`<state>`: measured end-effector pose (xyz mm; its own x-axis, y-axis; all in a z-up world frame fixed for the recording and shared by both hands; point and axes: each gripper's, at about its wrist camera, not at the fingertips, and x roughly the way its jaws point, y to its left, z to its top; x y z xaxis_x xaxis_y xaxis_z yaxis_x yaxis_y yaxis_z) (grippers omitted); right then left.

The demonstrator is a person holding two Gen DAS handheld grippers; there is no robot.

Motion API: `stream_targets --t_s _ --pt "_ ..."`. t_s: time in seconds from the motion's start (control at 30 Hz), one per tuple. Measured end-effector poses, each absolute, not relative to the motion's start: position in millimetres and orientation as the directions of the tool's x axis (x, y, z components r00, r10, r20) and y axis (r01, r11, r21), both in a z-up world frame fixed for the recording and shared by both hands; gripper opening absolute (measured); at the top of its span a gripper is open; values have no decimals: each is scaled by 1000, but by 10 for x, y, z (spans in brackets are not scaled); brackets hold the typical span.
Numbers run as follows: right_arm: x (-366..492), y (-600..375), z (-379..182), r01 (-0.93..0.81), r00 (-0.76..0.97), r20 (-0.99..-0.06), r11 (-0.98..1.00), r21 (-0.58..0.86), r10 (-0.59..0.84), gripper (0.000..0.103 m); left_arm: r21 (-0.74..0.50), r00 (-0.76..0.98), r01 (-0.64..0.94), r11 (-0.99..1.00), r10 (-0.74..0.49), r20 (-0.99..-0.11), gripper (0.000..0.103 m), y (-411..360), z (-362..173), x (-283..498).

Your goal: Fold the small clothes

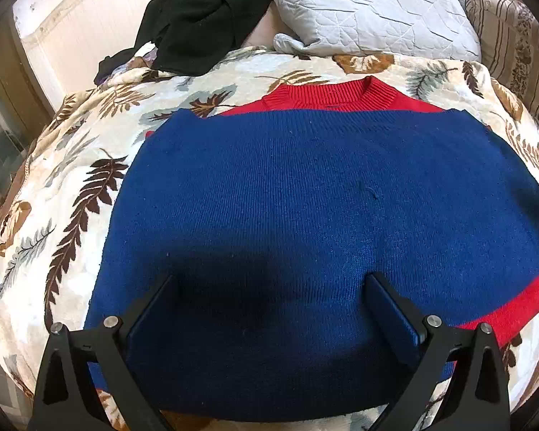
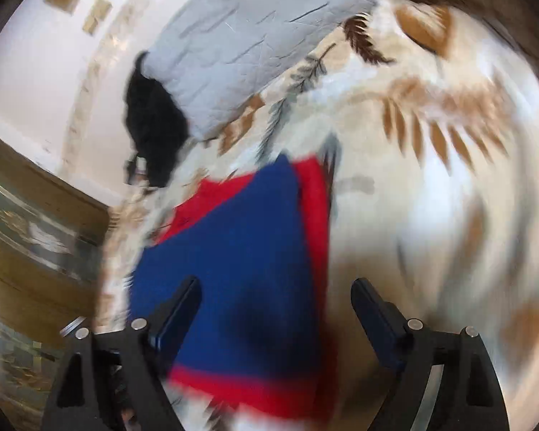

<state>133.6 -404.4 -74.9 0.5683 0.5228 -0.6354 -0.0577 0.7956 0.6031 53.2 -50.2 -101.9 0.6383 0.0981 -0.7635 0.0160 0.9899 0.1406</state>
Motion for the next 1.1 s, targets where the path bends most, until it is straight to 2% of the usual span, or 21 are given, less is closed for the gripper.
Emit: stream_targets --t_s 0.07,0.13,0.23,0.27,0.33,0.37,0.4,0.43,0.47,0.5,0.57,0.67,0.77,0.8,0.9,0.97,1.03,1.1 --pt "1722 -3975 -939 -38 483 -687 797 603 543 84 141 638 18 990 97 -764 103 -502 -1020 538" --pt "1837 -3879 -901 -77 453 -740 849 523 498 20 140 641 20 990 94 -761 103 -495 -1024 542" --pt "1670 -3775 -532 -124 545 -741 912 392 392 15 133 648 27 991 84 -757 103 -481 -1036 533" --pt "1656 -3796 -540 -106 558 -742 919 379 371 15 133 652 28 991 83 -754 103 -482 -1041 530" --pt "1782 -3841 -813 -32 497 -804 932 360 327 17 141 660 26 990 89 -746 103 -498 -1057 526" --pt "1781 -3893 -865 -12 513 -788 920 391 342 21 147 660 24 989 95 -745 103 -510 -1058 528" --pt "1723 -3951 -823 2 553 -755 906 424 352 33 145 656 24 989 94 -749 103 -507 -1046 524" --pt "1670 -3963 -787 7 565 -741 897 443 362 53 136 650 29 990 85 -755 103 -491 -1032 526" --pt "1597 -3983 -736 17 577 -729 887 461 368 67 126 640 38 991 73 -765 103 -465 -1009 530" --pt "1483 -4006 -657 29 608 -707 881 473 360 77 116 635 37 993 66 -770 102 -441 -973 526" --pt "1257 -4015 -491 22 651 -668 871 491 360 77 89 653 16 996 57 -755 102 -364 -857 465" --pt "817 -3944 -322 -27 686 -581 813 581 438 77 32 701 -10 999 30 -712 102 -225 -691 324" --pt "327 -3709 -347 -111 648 -516 739 664 560 77 97 604 -15 995 87 -792 102 -220 -989 458" --pt "197 -3588 -425 -131 621 -504 713 689 601 78 106 600 -10 994 90 -795 103 -224 -1062 477" --pt "-11 -3363 -767 -84 526 -532 663 744 664 78 99 621 -14 995 86 -779 102 -265 -916 412" --pt "-90 -3289 -925 -51 508 -521 628 777 686 78 68 656 6 998 47 -753 102 -274 -780 360" --pt "-113 -3245 -1004 -33 498 -508 601 799 703 78 90 686 -5 996 69 -724 102 -247 -662 320" --pt "-89 -3286 -1040 -11 520 -513 605 796 684 78 25 698 -50 998 53 -714 102 -48 -554 271"
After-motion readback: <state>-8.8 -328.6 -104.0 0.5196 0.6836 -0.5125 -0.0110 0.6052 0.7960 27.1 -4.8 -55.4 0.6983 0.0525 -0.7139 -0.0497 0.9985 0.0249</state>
